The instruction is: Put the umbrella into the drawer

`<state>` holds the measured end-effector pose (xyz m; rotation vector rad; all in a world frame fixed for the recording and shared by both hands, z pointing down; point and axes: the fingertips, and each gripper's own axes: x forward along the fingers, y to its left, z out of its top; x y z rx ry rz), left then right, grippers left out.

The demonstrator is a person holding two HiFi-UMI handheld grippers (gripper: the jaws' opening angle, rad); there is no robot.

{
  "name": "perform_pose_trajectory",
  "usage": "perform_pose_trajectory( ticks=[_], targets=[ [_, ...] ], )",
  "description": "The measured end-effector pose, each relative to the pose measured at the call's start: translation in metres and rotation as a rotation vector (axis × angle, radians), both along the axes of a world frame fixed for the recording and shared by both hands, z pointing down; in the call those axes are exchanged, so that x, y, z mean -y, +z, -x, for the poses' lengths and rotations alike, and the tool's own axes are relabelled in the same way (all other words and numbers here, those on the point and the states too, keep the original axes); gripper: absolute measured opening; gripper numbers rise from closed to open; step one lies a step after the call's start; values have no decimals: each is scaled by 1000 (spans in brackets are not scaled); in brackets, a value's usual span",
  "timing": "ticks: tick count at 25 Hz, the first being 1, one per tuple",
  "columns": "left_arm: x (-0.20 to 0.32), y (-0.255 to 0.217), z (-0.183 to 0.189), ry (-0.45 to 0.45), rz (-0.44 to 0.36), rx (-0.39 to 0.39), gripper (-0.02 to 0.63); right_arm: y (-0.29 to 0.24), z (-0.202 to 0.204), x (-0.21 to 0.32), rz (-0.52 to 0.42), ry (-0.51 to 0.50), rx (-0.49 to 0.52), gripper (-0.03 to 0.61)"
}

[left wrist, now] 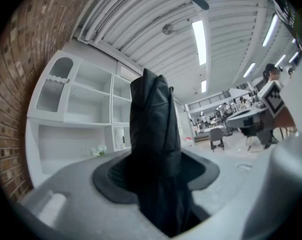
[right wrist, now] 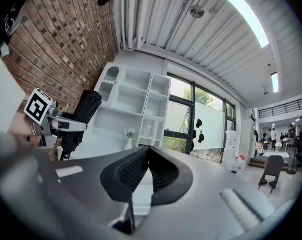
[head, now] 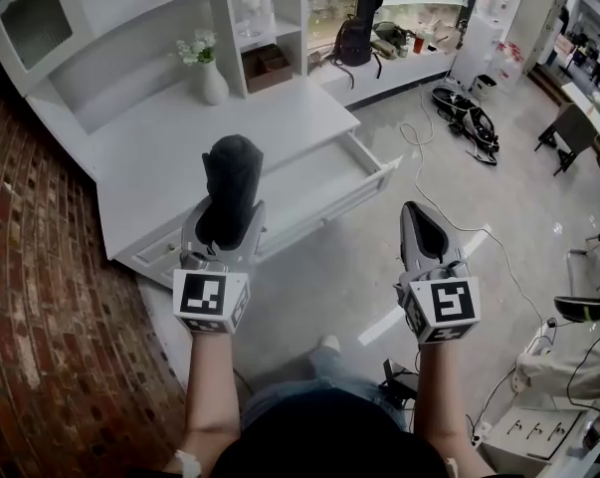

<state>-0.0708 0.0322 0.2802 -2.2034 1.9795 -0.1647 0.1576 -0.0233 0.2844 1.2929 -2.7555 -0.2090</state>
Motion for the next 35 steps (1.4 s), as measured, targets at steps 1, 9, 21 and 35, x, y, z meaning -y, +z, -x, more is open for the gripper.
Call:
perform_pose_trajectory(
  ticks=[1, 9, 21, 35],
  targets=[
    [9, -1, -4, -1, -2, 4, 238, -1, -3, 10, 0, -3, 4, 0],
    [65, 0, -24, -12, -9, 13, 238, -1, -17, 71, -4, -24, 13, 0],
    [91, 20, -14, -19, 31, 19, 238, 26, -11, 100, 45, -26, 11, 0],
    [160, 39, 69, 82, 89, 37, 238, 40, 59, 147, 88, 99, 13, 0]
  ],
)
